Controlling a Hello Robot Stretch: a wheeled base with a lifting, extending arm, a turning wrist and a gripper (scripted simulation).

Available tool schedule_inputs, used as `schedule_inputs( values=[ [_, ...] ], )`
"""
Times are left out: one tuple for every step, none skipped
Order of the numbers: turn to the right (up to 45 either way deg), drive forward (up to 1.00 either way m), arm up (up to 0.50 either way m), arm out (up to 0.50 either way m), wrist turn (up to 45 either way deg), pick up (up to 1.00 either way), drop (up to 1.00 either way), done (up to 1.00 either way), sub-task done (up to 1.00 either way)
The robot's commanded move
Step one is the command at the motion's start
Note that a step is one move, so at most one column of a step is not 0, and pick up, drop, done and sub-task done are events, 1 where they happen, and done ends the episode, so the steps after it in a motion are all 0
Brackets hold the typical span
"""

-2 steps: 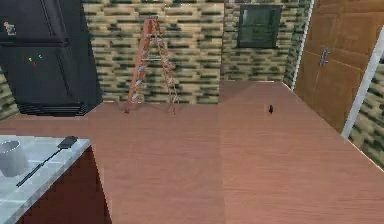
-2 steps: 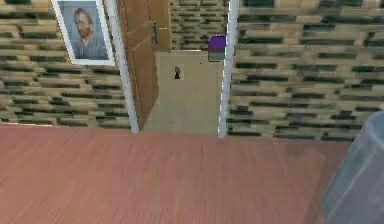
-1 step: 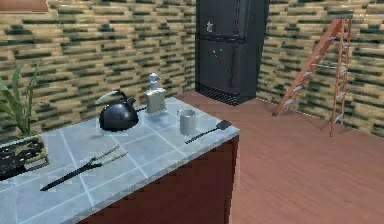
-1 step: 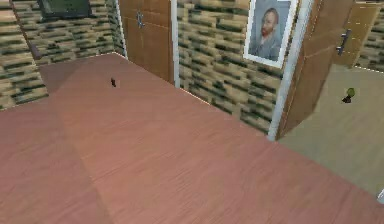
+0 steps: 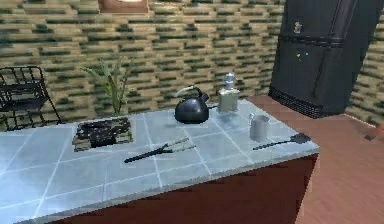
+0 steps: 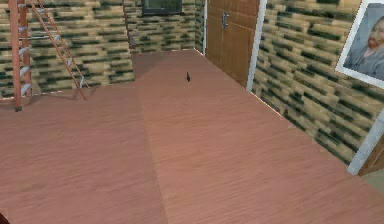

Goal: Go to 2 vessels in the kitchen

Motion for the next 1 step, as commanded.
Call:
schedule_inputs(
  values=[
    [0.0,0.00,0.00,0.00,0.0,0.00,0.00,1.00,0.00]
  ],
)
